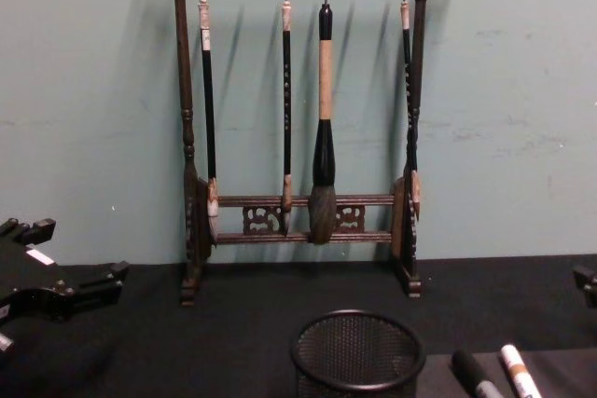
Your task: Pick up the water-based marker from the table and place it into the pen holder.
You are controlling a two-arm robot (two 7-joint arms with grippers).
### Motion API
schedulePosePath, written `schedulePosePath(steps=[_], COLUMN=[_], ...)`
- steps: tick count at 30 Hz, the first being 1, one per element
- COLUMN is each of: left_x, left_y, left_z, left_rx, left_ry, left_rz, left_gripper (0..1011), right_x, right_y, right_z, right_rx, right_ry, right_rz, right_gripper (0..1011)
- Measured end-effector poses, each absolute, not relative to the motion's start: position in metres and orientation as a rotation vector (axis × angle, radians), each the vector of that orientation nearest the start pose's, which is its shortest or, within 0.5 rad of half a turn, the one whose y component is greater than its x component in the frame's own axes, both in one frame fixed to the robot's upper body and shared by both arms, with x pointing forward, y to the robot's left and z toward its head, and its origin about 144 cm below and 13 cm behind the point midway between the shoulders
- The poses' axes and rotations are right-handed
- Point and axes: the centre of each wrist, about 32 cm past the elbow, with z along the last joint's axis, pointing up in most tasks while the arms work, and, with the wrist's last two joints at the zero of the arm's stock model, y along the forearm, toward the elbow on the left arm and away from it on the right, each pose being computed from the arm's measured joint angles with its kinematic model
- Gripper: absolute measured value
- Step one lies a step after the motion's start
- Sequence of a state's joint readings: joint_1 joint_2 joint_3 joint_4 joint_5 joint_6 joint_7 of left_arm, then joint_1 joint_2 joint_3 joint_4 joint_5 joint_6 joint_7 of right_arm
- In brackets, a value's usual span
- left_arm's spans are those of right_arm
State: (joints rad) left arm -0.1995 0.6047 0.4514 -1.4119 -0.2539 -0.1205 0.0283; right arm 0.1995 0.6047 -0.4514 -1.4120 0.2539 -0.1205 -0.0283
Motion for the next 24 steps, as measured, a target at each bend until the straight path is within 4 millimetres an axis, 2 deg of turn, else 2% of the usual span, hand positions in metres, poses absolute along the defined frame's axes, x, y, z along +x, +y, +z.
schedulePosePath(steps=[24], left_x=[0.4886], left_y=[0.3097], left_z=[1.1398], left_rx=[0.304], left_ry=[-0.285], left_rz=[1.248], left_gripper=[1001], right_x=[0.4886], right_y=[-0.3097], right_z=[1.1398], right_rx=[-0.305], right_ry=[-0.285], right_rz=[-1.248], right_gripper=[1002])
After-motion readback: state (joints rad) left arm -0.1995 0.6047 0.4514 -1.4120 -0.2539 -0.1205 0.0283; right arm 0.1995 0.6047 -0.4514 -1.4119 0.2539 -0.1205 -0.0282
